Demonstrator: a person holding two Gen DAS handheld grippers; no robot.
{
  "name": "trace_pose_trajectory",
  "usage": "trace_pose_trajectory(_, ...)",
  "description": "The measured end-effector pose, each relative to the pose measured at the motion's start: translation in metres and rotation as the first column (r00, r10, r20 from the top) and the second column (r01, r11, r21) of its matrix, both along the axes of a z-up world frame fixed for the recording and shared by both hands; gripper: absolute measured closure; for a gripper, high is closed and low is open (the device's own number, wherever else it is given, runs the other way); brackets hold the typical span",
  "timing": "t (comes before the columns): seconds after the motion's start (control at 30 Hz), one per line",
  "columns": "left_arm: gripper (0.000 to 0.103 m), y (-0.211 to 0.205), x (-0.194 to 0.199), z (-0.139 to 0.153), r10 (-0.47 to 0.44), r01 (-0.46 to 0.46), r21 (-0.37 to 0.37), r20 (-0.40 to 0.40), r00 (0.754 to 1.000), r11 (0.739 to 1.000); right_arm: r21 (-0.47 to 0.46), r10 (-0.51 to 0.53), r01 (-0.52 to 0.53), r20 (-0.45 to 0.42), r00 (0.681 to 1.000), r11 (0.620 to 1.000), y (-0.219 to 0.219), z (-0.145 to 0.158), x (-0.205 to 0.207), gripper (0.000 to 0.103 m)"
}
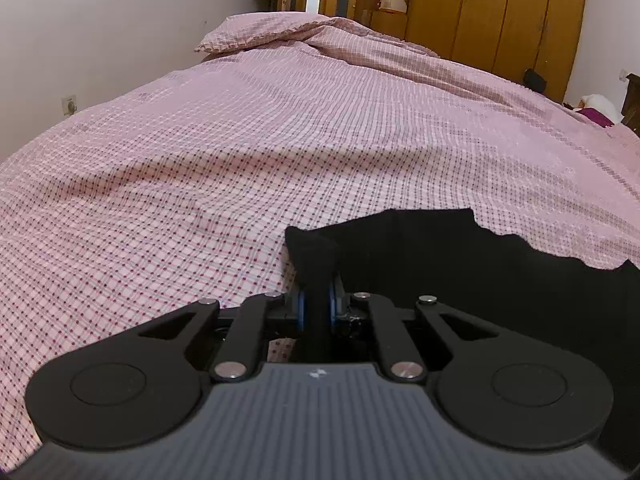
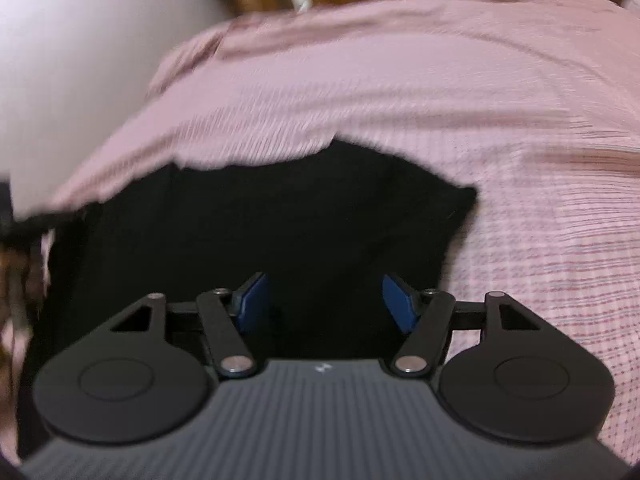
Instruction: Fold small clothes
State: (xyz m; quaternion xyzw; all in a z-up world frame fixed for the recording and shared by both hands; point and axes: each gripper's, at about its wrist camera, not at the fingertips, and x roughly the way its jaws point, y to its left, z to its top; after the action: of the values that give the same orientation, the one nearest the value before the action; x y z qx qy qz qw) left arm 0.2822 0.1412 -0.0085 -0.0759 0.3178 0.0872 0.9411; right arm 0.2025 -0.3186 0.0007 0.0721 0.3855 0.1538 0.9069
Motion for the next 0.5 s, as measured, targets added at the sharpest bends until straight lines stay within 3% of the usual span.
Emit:
trace_pose_trajectory(0.03,0.092,-0.001,0.000,-0.001,0.001,-0.001,0.005,0.001,1.000,1.000,-0.035,0.023,-0.024,-0.021,1.000,0.999,0.007,-0.004,0.001,0.043)
trace_pose_trajectory(0.07,0.092,-0.001,-0.001,-0.001,0.002,-0.002,0.012,0.003,1.000,1.000,-0.061,0.038,-0.040,-0.031,0.999,0.997,0.012,-0.009,0.000,0.054)
trace_pose_trajectory(0.1,0.092,-0.002,-0.001,-0.002,0.006,-0.006,0.019,0.006,1.000,1.000,-0.075,0.057,-0.060,-0.038,0.998,0.995,0.017,-0.012,-0.001,0.075)
trace_pose_trajectory(0.17,0.092,-0.003,-0.002,-0.002,0.014,-0.014,0.026,0.011,1.000,1.000,-0.061,0.098,-0.100,-0.040,0.994,0.993,0.024,-0.012,-0.005,0.095)
trace_pose_trajectory(0.37,0.092,0.000,-0.006,-0.003,0.088,-0.087,-0.023,0.051,0.995,0.996,-0.125,0.068,-0.049,0.148,0.987,0.991,0.030,0.036,-0.027,0.097)
trace_pose_trajectory(0.5,0.092,-0.003,-0.005,-0.010,0.134,-0.132,-0.031,0.069,0.989,0.991,-0.212,0.040,0.000,0.188,0.981,0.977,0.029,0.046,-0.014,0.097)
